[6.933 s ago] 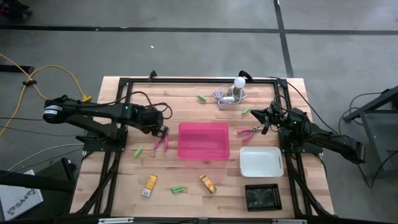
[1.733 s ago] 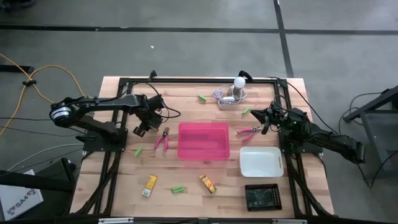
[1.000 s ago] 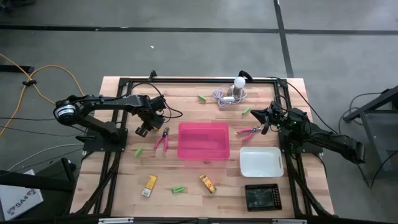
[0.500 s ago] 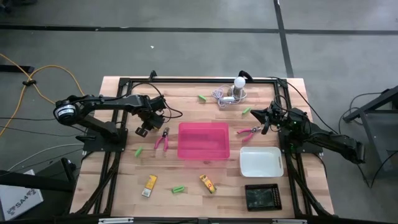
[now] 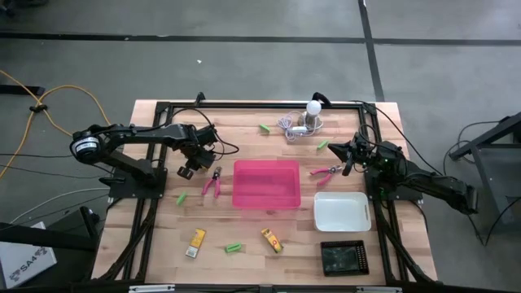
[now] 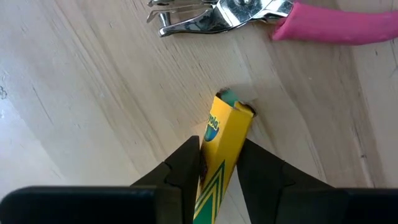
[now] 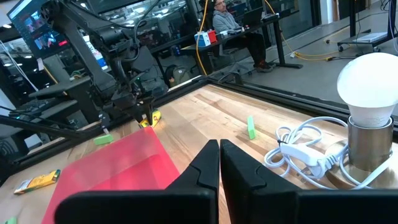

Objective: Pick & Place School Supplies
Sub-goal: Put the yellow crayon box into the pink bin

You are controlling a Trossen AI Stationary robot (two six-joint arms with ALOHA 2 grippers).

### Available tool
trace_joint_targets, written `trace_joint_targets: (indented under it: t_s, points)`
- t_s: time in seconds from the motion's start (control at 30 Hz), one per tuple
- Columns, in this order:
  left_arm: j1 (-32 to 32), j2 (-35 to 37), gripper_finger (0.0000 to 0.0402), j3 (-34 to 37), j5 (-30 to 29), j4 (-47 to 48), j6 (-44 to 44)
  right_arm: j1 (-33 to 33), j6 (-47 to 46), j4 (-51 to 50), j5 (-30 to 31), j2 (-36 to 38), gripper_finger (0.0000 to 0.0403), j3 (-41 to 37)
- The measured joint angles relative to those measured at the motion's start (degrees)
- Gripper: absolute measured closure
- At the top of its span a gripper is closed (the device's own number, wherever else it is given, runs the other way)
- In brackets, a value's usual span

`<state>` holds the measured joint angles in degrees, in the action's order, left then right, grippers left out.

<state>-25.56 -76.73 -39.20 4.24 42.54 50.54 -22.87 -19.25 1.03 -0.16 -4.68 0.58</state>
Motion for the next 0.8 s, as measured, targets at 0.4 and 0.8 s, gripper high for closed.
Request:
trace_joint_targets:
  t_s: [0.4, 0.8]
  points:
    - [0.0, 0.0, 0.0332, 0.0, 0.0, 0.0, 0.0, 0.0, 0.0, 0.0, 0.0, 0.0, 0.04, 0.0]
    - [0.0, 0.0, 0.0353, 0.0, 0.0, 0.0, -0.7, 0.0, 0.0, 0.0, 0.0, 0.0, 0.04, 0.0]
